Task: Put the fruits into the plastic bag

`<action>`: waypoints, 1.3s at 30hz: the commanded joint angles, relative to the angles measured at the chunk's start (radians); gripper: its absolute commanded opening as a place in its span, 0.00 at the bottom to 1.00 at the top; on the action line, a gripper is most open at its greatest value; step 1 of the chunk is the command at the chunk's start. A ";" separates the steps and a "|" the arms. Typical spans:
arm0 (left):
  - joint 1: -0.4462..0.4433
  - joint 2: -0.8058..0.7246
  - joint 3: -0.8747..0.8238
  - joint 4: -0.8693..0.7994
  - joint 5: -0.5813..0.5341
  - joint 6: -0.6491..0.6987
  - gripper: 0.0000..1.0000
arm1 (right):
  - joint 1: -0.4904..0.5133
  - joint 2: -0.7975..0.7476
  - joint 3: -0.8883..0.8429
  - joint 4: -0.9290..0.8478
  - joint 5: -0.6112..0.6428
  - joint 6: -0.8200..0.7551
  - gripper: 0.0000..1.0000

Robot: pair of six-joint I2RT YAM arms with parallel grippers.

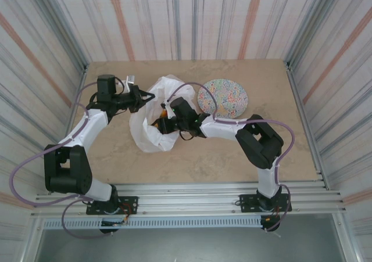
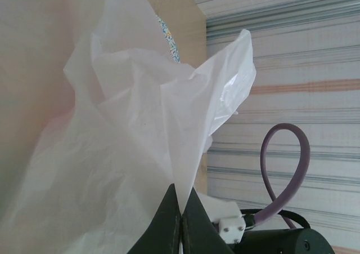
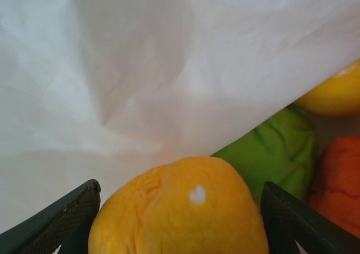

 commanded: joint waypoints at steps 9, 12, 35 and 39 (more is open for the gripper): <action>0.002 -0.002 -0.013 0.014 0.025 -0.005 0.00 | -0.028 -0.038 -0.002 -0.030 -0.040 0.007 0.88; 0.002 -0.002 -0.014 0.014 0.025 -0.004 0.00 | -0.040 -0.063 -0.017 -0.030 -0.032 0.009 0.93; 0.004 0.001 -0.012 0.012 0.025 -0.004 0.00 | -0.096 -0.230 -0.161 -0.043 -0.021 0.037 0.96; 0.008 0.000 -0.012 0.011 0.025 -0.003 0.00 | -0.101 -0.284 -0.200 -0.102 0.009 0.015 0.96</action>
